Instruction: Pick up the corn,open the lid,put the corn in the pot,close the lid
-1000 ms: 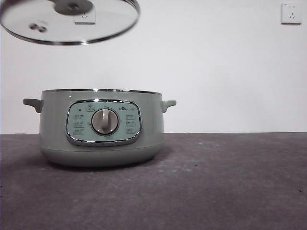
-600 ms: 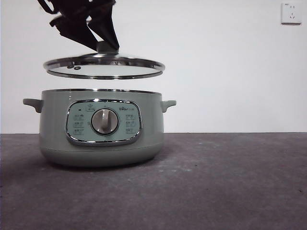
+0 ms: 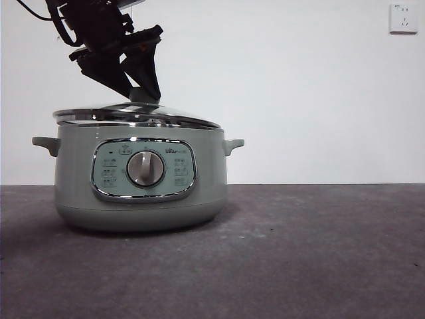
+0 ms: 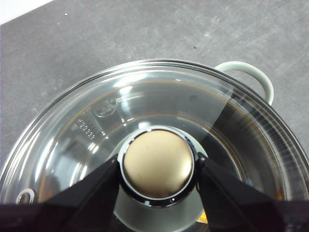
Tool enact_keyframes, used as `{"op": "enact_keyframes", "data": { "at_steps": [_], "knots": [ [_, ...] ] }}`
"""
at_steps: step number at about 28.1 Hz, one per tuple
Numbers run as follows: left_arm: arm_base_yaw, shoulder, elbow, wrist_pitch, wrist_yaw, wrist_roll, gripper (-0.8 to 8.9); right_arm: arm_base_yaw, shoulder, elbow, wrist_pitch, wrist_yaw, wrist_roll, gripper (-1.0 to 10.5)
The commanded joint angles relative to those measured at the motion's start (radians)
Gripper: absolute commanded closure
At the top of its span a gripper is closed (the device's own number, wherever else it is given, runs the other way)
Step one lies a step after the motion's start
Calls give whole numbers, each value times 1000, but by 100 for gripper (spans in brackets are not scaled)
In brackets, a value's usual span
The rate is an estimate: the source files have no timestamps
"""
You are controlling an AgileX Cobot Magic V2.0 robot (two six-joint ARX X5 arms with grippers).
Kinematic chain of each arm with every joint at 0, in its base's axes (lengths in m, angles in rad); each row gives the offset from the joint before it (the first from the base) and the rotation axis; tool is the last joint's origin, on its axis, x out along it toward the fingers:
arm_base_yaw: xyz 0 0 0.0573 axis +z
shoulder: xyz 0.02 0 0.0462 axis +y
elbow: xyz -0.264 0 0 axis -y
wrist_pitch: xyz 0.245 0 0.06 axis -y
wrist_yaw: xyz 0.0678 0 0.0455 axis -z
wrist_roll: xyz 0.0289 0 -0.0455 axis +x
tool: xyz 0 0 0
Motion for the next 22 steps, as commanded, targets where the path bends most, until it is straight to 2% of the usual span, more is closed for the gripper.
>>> {"op": "enact_keyframes", "data": {
  "at_steps": [1, 22],
  "knots": [
    [3, 11, 7, 27, 5, 14, 822, 0, -2, -9, -27, 4, 8, 478],
    [2, 33, 7, 7, 12, 3, 822, 0, -2, -9, -27, 12, 3, 478]
  ]
}}
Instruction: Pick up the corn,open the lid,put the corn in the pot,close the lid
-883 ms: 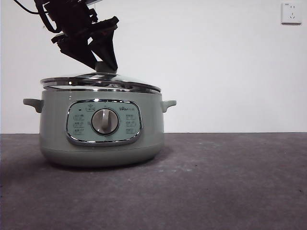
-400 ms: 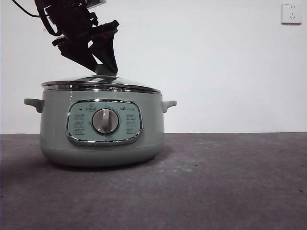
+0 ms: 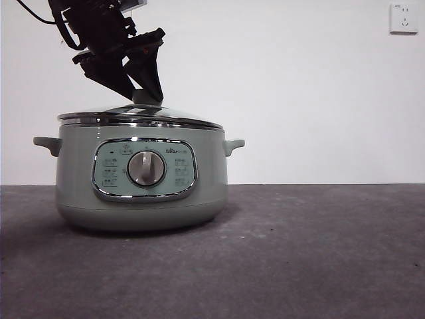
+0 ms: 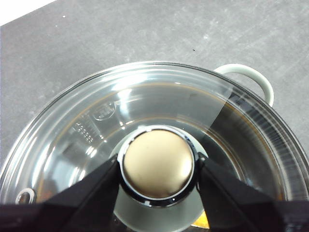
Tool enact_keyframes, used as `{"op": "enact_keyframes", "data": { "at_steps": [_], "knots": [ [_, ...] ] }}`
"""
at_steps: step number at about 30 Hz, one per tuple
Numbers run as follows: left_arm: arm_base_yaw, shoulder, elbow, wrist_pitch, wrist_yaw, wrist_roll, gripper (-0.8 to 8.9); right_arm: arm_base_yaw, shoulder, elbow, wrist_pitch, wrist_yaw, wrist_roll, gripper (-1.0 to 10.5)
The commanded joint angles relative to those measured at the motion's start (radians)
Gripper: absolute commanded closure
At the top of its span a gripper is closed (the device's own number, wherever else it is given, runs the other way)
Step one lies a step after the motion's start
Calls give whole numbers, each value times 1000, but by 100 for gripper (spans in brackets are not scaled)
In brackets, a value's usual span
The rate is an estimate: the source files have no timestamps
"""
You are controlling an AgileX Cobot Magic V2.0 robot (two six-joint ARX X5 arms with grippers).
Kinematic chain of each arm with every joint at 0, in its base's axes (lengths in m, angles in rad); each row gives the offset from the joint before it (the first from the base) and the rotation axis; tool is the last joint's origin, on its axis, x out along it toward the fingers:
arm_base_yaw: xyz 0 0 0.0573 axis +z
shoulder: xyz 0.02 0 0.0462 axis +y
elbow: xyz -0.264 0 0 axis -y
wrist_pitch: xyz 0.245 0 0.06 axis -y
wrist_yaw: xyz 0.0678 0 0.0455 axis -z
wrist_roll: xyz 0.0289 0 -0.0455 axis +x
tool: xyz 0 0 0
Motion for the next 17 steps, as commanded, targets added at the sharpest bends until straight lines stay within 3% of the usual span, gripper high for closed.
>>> {"op": "enact_keyframes", "data": {
  "at_steps": [1, 17],
  "knots": [
    [2, 1, -5, 2, 3, 2, 822, 0, -2, -8, -27, 17, 3, 478],
    [14, -32, -5, 28, 7, -25, 822, 0, -2, -8, -27, 24, 4, 478]
  ]
}}
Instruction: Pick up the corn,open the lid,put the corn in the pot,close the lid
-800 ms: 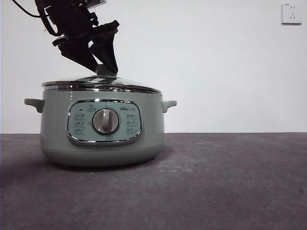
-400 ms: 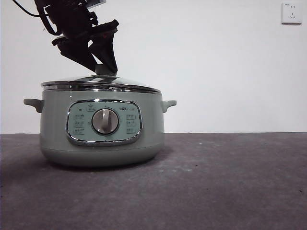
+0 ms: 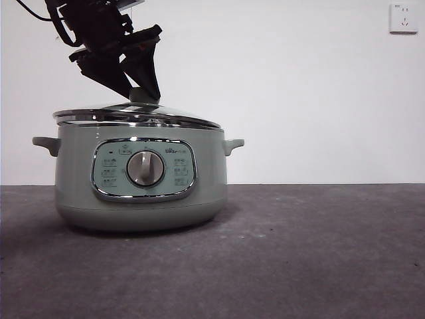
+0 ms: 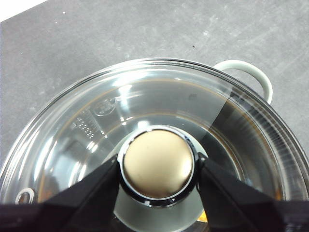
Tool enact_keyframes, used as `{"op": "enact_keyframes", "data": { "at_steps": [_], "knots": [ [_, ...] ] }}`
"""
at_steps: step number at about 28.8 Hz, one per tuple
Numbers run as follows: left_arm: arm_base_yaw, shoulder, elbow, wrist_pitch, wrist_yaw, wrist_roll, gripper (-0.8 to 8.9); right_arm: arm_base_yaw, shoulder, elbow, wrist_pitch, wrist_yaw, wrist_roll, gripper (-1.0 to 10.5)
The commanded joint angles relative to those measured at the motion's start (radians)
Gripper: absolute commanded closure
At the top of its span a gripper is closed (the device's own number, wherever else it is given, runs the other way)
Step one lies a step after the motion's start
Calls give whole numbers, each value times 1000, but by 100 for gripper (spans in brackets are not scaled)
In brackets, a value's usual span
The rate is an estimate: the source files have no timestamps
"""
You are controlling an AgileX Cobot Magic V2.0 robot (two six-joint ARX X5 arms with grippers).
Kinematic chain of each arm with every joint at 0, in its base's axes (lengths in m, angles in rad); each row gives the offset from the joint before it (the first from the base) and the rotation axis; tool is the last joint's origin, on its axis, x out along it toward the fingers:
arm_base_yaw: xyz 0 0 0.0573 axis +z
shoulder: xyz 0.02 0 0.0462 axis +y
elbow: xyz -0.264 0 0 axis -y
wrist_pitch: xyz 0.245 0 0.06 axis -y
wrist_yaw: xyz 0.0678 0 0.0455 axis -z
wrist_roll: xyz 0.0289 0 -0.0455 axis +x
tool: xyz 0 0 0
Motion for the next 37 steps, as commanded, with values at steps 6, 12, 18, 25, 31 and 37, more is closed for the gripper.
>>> {"op": "enact_keyframes", "data": {
  "at_steps": [6, 12, 18, 25, 31, 37],
  "knots": [
    [5, -15, -2, 69, 26, -47, 822, 0, -2, -8, -27, 2, 4, 478],
    [5, -15, -2, 52, 27, -47, 822, 0, -2, -8, -27, 24, 4, 478],
    [5, -10, -2, 53, 42, -43, 822, 0, -2, -8, -27, 24, 4, 478],
    [3, 34, -3, 51, 45, -40, 822, 0, -3, -8, -27, 24, 5, 478],
    [5, 44, -3, -24, -32, 10, 822, 0, -2, -8, -27, 24, 4, 478],
    [6, 45, -3, -33, -3, 9, 815, 0, -2, -8, -27, 24, -1, 478]
  ]
}}
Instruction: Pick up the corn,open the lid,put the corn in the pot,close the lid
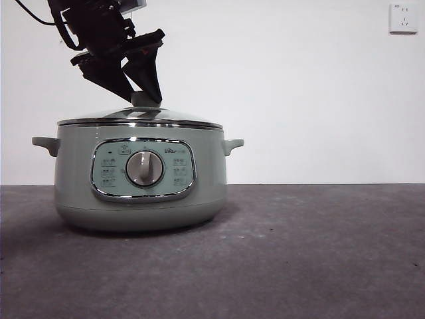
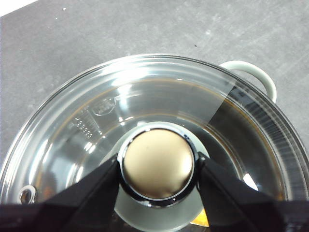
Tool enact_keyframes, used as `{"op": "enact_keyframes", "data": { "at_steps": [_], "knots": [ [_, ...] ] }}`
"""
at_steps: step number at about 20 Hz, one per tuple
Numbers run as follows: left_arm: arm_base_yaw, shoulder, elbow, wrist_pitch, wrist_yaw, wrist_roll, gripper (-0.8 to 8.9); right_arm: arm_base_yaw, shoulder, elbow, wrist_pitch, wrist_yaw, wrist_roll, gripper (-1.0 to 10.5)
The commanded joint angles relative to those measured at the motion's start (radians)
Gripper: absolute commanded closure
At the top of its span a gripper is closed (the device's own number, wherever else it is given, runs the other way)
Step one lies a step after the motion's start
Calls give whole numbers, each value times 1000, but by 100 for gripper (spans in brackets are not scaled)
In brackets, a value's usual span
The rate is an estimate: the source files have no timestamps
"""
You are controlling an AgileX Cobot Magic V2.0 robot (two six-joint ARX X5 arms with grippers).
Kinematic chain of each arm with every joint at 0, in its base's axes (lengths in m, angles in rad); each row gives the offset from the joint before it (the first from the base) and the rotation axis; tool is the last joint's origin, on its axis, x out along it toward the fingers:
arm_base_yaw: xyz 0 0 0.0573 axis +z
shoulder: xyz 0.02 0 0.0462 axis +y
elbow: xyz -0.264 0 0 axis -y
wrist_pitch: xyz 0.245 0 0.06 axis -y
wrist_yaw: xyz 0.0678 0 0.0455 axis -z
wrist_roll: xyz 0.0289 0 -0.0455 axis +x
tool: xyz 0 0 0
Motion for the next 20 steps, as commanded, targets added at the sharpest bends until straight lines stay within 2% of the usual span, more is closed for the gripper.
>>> {"op": "enact_keyframes", "data": {
  "at_steps": [1, 2, 3, 4, 5, 6, 11, 14, 16, 17, 19, 20],
  "knots": [
    [6, 24, -11, -24, 39, 16, 806, 0, -2, -8, -27, 1, -3, 478],
    [6, 24, -11, -23, 41, 13, 736, 0, -2, -8, -27, 1, -3, 478],
    [6, 24, -10, -23, 40, 9, 585, 0, -2, -8, -27, 1, -3, 478],
    [6, 21, -10, -23, 41, 6, 354, 0, -2, -8, -27, 1, -3, 477],
    [6, 18, -10, -24, 40, 3, 252, 0, -2, -8, -27, 1, -3, 478],
    [11, 8, -10, -26, 40, -2, 244, 0, -2, -8, -27, 1, -3, 477],
    [21, -92, -10, -58, 40, -5, 246, 0, -2, -8, -27, 1, -4, 477],
    [21, -202, -10, -189, 60, -6, 249, 0, -2, -8, -27, 1, -7, 478],
    [20, -292, -10, -319, 128, -37, 269, 0, -2, -8, -27, 0, -7, 478],
    [20, -339, -10, -378, 163, -45, 372, 0, -2, -8, -27, 0, -7, 478],
    [19, -429, -10, -470, 211, -47, 645, 0, -2, -8, -27, 0, -7, 483],
    [18, -472, -10, -501, 223, -48, 754, 0, 0, -8, -27, -1, -8, 532]
  ]
}}
